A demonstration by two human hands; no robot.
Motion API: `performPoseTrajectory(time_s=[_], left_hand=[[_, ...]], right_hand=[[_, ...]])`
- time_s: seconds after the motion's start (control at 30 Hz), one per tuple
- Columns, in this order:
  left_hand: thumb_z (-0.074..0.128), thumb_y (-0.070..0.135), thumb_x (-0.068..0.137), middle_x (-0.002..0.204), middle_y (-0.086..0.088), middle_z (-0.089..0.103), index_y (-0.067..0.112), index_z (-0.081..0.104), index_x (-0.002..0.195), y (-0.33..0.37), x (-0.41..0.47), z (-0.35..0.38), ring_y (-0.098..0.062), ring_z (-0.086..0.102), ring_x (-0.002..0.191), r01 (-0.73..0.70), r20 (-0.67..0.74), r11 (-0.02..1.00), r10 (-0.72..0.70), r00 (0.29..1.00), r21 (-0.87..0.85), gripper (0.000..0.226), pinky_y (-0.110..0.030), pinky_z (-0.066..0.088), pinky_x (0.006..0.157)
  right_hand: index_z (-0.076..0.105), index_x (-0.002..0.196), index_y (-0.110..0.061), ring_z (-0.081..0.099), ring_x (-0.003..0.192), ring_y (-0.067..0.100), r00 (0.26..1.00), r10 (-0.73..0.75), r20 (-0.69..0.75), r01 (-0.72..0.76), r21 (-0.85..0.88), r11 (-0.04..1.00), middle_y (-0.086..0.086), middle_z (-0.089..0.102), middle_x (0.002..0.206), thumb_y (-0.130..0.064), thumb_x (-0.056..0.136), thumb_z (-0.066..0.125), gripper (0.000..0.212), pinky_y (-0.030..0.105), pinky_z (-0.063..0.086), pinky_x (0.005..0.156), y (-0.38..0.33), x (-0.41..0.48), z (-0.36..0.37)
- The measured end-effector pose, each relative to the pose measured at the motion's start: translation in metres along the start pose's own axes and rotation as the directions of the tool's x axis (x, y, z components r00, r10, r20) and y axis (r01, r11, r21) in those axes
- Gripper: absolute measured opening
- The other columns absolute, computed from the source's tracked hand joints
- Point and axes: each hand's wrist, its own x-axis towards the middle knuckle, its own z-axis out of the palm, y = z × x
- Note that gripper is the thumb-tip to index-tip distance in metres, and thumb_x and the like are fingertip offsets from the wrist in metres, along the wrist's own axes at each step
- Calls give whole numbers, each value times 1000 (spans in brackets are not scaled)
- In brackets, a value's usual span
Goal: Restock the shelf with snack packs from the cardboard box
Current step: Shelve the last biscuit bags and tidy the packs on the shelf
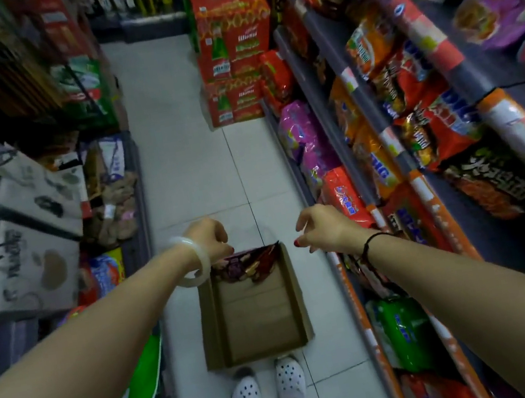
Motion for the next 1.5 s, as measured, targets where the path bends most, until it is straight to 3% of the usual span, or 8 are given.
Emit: performPoseTrajectory(time_s=[0.1,0.5,0.67,0.73,0.9,1.03,1.3,1.5], left_hand=[[65,20,85,112,-8,62,7,62,113,-15,18,21,-22,60,100,0,8,1000,0,1000,-7,30,-28,50,82],[66,20,84,101,-8,65,8,65,103,-95,105,130,-25,62,92,39,28,997,-37,999,-59,23,-34,52,81],[66,17,84,88,-1,61,14,62,91,-129,143,177,-19,59,85,36,24,994,-33,999,-105,9,-25,45,67],[66,18,83,85,1,60,15,61,90,-142,157,196,-19,59,84,24,19,993,-22,1000,-118,10,-24,46,65],[67,22,83,97,-5,65,11,65,97,-177,200,244,-21,63,91,29,8,996,-28,1000,-82,18,-35,54,82],[67,20,84,97,-3,63,10,65,97,-202,236,283,-18,60,89,29,-12,996,-30,999,-83,17,-23,49,69],[66,18,83,92,-1,63,13,65,90,-258,306,351,-13,59,82,-26,-80,995,18,997,-95,8,-14,39,56],[65,17,85,96,-1,62,10,64,99,-283,329,378,-15,59,89,-41,-133,994,27,991,-106,16,-23,44,71]], right_hand=[[64,98,-13,69,81,23,1000,2,16,-2,2,1000,9,70,89,-20,80,68,20,40,56,80,14,22,20],[63,100,-12,66,86,23,996,12,83,-9,-42,999,6,67,91,-22,82,69,21,41,56,80,76,109,130],[61,88,-16,66,85,25,996,3,86,1,-45,999,8,68,89,-18,82,69,10,44,56,80,102,149,181],[58,85,-16,66,85,26,996,-6,86,10,-44,999,9,68,89,-17,82,68,11,42,56,80,113,164,200],[61,93,-13,63,84,22,997,-24,76,28,-47,999,4,63,87,-17,82,69,14,30,51,72,140,203,243],[58,86,-16,57,69,12,997,-40,70,42,-39,998,0,60,79,-18,84,69,11,19,40,55,167,237,277],[59,92,-15,56,69,7,997,-80,15,81,-27,996,-2,60,82,-20,86,67,11,19,45,59,223,301,347],[60,102,-13,62,77,10,994,-105,-19,105,2,994,2,65,93,-21,88,66,17,22,50,64,244,327,382]])
